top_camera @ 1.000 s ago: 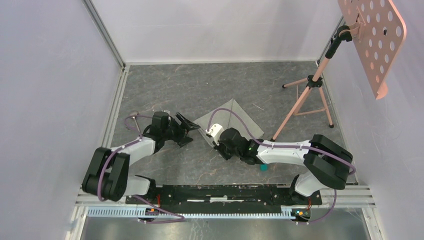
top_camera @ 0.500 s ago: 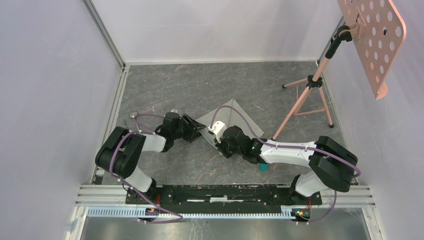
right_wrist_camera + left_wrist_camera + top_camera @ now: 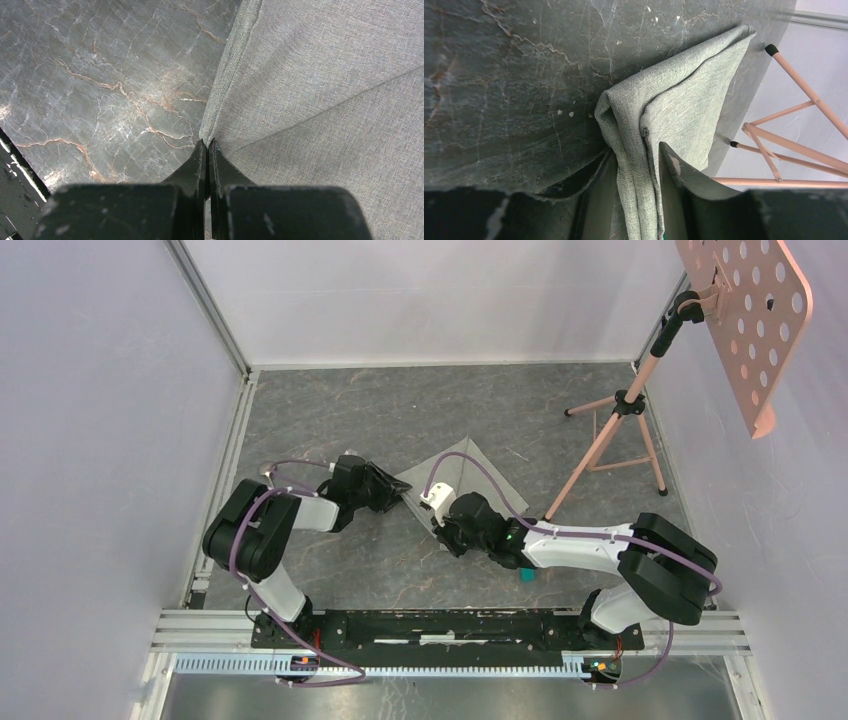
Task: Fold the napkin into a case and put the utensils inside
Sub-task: Pick up the upper triangle-folded napkin from the center of the board.
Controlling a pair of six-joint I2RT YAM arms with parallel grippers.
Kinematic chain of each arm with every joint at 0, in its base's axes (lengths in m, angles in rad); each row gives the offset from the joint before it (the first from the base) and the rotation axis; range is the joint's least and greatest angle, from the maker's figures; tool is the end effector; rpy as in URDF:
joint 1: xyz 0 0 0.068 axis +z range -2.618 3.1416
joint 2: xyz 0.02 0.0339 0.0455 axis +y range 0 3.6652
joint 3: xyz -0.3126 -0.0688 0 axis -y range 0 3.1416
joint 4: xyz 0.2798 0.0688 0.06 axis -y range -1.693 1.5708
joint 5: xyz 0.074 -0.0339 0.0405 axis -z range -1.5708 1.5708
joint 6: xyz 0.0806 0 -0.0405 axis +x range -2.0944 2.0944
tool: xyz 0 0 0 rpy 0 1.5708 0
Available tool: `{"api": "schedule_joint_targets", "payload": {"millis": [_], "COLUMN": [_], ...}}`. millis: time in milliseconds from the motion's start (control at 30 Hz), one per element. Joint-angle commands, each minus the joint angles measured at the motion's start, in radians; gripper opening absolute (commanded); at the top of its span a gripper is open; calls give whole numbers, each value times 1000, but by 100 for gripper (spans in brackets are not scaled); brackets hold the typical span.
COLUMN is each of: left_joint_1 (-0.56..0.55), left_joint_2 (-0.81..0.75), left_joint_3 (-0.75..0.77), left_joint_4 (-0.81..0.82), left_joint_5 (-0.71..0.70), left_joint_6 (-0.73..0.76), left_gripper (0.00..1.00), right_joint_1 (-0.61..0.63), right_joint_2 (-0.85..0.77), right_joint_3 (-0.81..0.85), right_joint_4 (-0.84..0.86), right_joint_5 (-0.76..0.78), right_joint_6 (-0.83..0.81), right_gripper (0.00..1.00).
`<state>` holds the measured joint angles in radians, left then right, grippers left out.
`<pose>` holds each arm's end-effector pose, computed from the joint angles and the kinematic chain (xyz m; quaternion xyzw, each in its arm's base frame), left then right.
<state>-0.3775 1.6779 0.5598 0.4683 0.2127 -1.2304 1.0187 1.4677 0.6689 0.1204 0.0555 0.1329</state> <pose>0.3204 -0.1453 0.1065 -0.3255 0.8305 -0.3842 0.2381 0.1854 0.2925 0.1689 -0.3756 0.8199 0.2139 0.3754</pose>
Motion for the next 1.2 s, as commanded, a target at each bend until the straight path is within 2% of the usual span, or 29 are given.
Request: {"api": "schedule_joint_targets", "payload": {"millis": [0, 67, 200, 267, 300, 367, 467, 700, 867, 1000, 1167], "left_joint_1": [7, 13, 19, 19, 19, 19, 18, 19, 19, 19, 19], "left_joint_2": [38, 42, 38, 36, 35, 36, 35, 24, 21, 28, 29], "left_joint_3": [24, 32, 36, 27, 20, 4, -12, -41, -43, -43, -44], "left_joint_4": [-65, -65, -69, -59, -50, -38, -24, 12, 10, 10, 15], "left_joint_5": [-79, -75, -56, -41, -33, -20, -12, -3, -2, -1, -1], "left_joint_6": [80, 94, 115, 111, 108, 99, 92, 74, 76, 78, 76], "left_gripper": [39, 26, 11, 6, 5, 3, 2, 2, 2, 2, 2], "right_joint_1": [-3, -3, 13, 19, 21, 31, 53, 85, 96, 101, 108], "right_joint_2": [-19, -13, 15, 37, 46, 55, 59, 121, 171, 190, 213], "right_joint_3": [-13, -15, -8, 2, 8, 30, 89, 201, 225, 222, 203], "right_joint_4": [36, 33, -5, -28, -37, -59, -110, -189, -197, -186, -183], "right_joint_5": [-25, -28, 13, 47, 60, 74, 111, 133, 160, 166, 200], "right_joint_6": [-6, -8, -55, -66, -65, -65, -67, -81, -76, -65, -62], "right_gripper": [1, 0, 1, 5, 10, 28, 42, 57, 57, 41, 46]}}
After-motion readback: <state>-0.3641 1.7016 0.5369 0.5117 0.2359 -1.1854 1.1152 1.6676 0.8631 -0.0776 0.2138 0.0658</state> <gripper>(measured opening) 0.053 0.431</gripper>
